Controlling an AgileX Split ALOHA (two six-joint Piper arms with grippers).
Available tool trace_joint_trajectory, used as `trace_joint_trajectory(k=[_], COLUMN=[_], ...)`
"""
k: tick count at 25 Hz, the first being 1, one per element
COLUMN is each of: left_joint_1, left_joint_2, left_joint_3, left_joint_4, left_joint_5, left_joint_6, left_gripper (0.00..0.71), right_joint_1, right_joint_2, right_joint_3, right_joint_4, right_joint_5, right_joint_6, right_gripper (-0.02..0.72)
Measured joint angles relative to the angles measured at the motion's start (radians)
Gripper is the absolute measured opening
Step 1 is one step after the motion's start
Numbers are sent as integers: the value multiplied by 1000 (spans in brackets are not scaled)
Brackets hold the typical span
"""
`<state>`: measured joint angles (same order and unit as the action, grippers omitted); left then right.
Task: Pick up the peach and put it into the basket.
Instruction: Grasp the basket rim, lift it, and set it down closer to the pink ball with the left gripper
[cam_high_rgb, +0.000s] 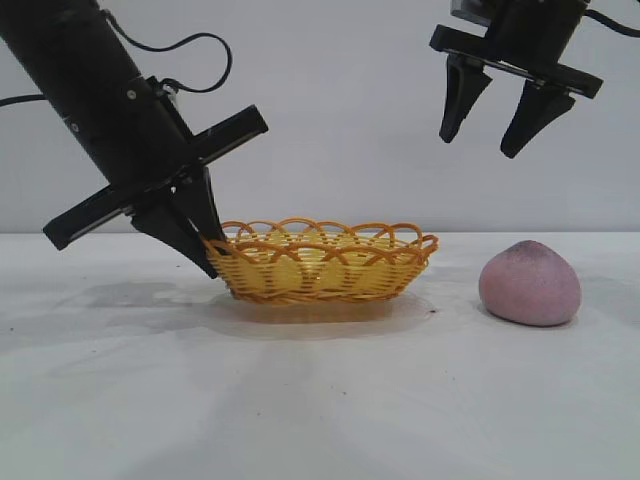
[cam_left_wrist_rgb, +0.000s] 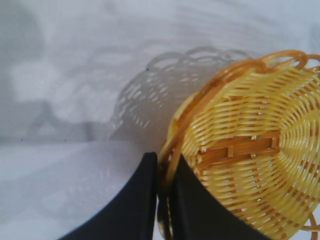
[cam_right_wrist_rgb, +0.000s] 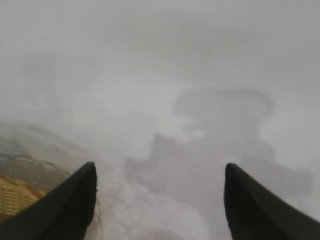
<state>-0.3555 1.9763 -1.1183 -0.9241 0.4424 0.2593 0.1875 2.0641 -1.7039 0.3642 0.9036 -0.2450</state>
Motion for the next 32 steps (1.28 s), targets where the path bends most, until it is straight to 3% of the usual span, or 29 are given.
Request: trace_joint_trajectory(k=[1,4,5,10,12,13,15,16,18,19,21,22,32], left_joint_1=[0,0,0,0,0,0,0,0,0,0,0,0,0], left_joint_2=[0,0,0,0,0,0,0,-2,-14,-22,-45,-56,-83], left_joint_3=[0,0,0,0,0,0,0,0,0,-2,-13,-25,-168], left_joint_4=[0,0,0,-1,-1,1,26,43,81,106,166,197,673], left_joint_5=[-2,-2,-2,5,19,26,33,41,54,62,80,94,348], left_joint_6=[0,0,0,0,3,9,15,15,17,17,19,19,-78], left_gripper=[71,71,129,283,285,343,344,391,398,454,458,517,515], right_joint_1=[0,0,0,0,0,0,0,0,0,0,0,0,0], right_joint_2=[0,0,0,0,0,0,0,0,0,0,0,0,0], right_joint_3=[0,0,0,0,0,0,0,0,0,0,0,0,0], right_joint_4=[0,1,1,2,2,2,2,2,2,3,3,5,5], right_joint_5=[0,0,0,3,3,3,4,6,8,8,10,12,21], right_joint_6=[0,0,0,0,0,0,0,0,0,0,0,0,0], right_gripper=[460,460,460,460,460,460,460,460,460,460,460,460,460])
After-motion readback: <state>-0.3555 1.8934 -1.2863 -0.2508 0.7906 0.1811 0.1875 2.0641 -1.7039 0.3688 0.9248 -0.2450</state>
